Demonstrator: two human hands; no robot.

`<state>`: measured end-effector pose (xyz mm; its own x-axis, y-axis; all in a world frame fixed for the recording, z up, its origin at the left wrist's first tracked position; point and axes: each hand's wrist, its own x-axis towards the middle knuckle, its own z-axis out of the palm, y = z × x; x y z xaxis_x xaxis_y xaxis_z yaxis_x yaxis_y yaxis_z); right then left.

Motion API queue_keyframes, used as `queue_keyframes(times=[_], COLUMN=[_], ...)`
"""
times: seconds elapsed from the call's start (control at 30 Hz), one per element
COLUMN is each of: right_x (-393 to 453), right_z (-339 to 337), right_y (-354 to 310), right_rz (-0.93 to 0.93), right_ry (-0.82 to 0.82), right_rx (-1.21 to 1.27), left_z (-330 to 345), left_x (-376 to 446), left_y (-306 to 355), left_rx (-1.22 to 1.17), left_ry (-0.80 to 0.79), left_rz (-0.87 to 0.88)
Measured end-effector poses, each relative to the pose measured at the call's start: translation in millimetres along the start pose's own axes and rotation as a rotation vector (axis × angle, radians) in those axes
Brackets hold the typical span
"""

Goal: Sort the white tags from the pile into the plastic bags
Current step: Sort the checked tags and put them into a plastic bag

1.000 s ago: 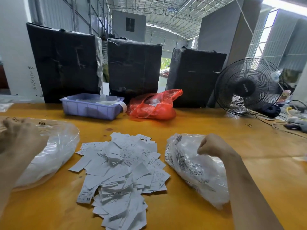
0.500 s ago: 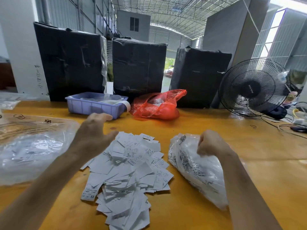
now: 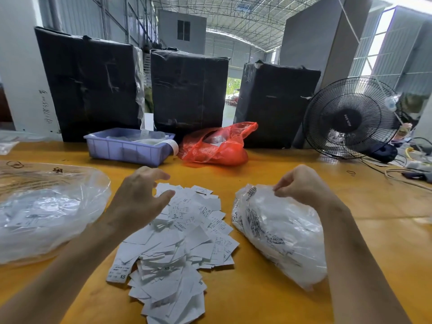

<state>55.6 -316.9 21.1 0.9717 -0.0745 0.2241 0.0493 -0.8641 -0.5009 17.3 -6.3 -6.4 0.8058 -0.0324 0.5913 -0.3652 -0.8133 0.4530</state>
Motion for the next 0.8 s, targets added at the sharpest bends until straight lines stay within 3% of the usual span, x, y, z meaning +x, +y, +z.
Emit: queue_keyframes(times=[0.07, 0.13, 0.23, 0.3, 0.4, 0.67, 0.8], right_x=[-2, -6, -17, -22, -27, -33, -32], right_z=[-3, -4, -2, 9, 31, 64, 63], right_y=[-6, -17, -49, -68, -91, -103, -101], right_rz=[-0.076, -0.142, -0.155, -0.153, -0.193, -0.159, -0.107], right_ry=[0.125, 0.158, -0.146, -0.335, -0.432, -0.469, -0.559], right_rx=[-0.034, 0.227, 0.747, 0.821, 0.815, 0.83, 0.778], left_z=[1, 2, 2, -1, 0, 6, 11], left_x=[-1, -3, -5, -7, -9, -11, -7], left_y=[4, 9, 19, 28, 33, 25, 14], left_rx=[-0.024, -0.071, -0.341, -0.681, -0.952, -0.958, -0.962], left_ry=[-0.011, -0.026, -0.155, -0.345, -0.518, -0.403, -0.252], left_rz=[-0.003, -0.012, -0.095, -0.221, -0.339, -0.482, -0.592])
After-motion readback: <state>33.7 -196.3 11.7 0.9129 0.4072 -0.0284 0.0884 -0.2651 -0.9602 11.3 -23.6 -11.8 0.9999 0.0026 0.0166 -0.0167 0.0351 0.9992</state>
